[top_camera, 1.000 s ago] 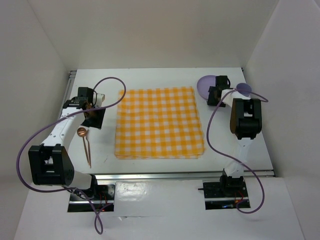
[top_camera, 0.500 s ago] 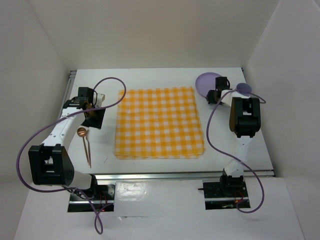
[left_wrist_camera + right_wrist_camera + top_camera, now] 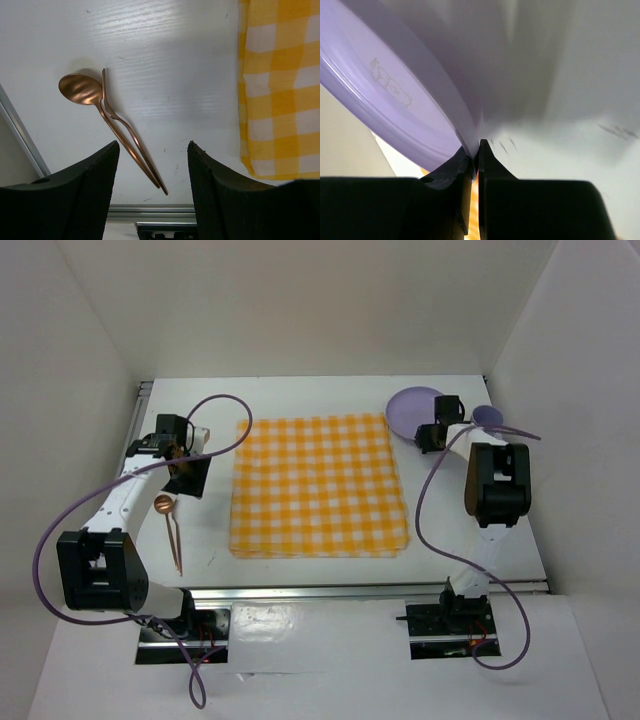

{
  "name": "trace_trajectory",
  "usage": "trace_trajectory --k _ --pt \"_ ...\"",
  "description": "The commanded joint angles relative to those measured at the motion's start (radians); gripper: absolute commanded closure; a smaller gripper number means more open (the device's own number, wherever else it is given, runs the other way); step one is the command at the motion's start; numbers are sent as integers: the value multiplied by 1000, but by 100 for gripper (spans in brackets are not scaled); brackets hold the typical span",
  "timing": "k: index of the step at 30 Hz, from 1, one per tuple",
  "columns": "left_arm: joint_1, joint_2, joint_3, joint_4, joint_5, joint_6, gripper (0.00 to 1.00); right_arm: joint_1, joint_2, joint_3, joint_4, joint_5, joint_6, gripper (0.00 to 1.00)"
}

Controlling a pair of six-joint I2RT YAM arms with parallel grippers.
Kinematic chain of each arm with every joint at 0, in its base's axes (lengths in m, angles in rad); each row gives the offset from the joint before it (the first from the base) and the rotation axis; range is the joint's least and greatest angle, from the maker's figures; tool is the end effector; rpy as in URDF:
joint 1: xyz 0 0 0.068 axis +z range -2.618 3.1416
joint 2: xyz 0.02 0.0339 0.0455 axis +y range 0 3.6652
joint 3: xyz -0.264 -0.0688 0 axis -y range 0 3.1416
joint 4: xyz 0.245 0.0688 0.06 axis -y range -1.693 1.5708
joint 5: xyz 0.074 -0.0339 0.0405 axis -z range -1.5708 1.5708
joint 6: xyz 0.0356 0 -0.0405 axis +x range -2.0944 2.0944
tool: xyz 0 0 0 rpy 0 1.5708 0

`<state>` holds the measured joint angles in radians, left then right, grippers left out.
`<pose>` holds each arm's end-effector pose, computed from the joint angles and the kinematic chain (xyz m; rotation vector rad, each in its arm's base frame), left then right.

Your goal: Set the dinner table for one person

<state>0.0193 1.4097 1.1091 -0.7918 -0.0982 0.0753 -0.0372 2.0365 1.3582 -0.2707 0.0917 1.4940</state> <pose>0.2797 0.0089 0.2617 0.0427 2.6637 0.1615 0.4303 -0.0193 0.1534 1.8153 1.8337 0.4635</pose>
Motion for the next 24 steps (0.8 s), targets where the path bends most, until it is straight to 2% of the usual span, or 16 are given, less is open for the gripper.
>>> trace_trajectory --k 1,11,15,18,20,24 --pt "7 -41 31 2 23 6 36 5 -157 -65 68 7 -98 100" --pt "7 -84 41 -29 77 6 36 14 -352 -243 191 -164 -188 100" --pt "7 -113 41 -38 87 6 36 48 -384 -225 160 -262 -308 100" --pt "7 -114 41 -47 87 6 36 89 -374 -197 127 -430 -446 100" --pt "7 -133 32 -47 87 6 36 135 -374 -186 104 -484 -555 100" --pt "7 -153 32 -47 68 6 36 187 -291 -154 -2 -628 -711 100"
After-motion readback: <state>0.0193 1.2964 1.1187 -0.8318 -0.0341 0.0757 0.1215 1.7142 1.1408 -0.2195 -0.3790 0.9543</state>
